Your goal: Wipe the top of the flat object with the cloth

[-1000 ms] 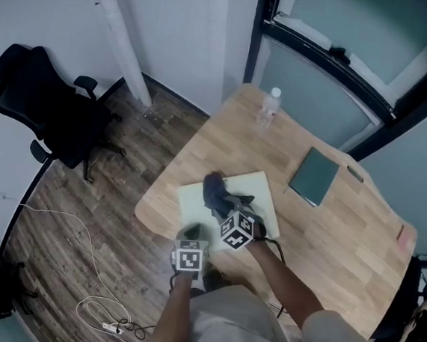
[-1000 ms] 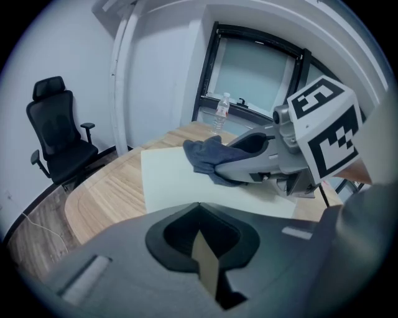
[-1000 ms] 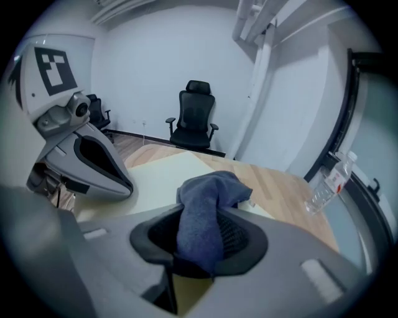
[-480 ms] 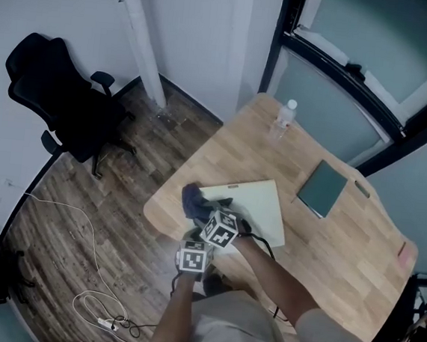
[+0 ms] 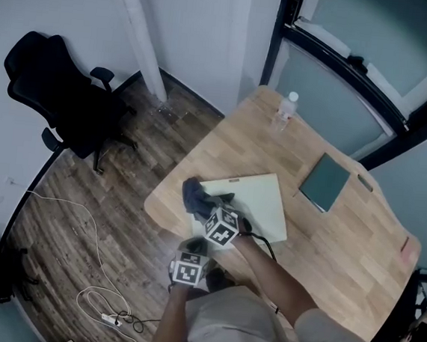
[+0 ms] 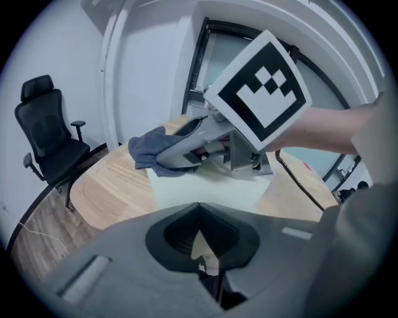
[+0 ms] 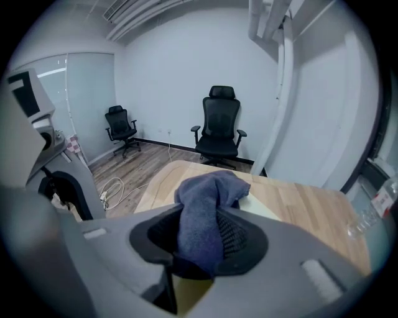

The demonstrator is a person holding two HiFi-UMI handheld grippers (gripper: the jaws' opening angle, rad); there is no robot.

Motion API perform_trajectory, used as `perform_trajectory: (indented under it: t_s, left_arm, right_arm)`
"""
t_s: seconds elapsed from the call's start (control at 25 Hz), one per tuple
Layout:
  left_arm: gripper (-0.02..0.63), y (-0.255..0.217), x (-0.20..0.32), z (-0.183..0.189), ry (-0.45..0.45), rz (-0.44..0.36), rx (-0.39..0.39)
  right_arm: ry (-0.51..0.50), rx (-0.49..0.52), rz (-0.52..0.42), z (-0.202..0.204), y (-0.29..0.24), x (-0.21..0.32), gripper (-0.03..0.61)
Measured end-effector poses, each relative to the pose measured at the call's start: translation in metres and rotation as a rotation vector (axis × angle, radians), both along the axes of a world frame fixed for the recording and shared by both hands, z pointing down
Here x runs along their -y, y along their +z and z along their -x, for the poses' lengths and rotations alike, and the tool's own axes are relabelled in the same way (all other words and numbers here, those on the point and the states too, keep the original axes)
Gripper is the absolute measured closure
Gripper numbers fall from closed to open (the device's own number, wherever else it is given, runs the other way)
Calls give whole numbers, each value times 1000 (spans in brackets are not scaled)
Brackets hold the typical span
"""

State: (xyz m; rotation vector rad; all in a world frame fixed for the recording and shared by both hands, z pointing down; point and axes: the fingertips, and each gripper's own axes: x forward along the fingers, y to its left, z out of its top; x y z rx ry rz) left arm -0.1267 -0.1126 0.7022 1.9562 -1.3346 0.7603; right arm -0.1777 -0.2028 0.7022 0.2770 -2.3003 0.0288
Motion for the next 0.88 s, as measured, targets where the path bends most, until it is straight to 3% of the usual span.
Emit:
perform_trajectory:
  t_s: [0.2,0.44,0.88]
  left_arm:
    - [606,4,-3,1,-35,-22,-1]
    - [606,3,-3,3,-71,-45,0]
    - [606,4,-6,2,-55,-64,22]
  right_arm:
    - [31,7,3,1,1,-2,445]
    - [-35,34,46,15,-1,-22,445]
    - [-144,11,8,-6,0,-64,443]
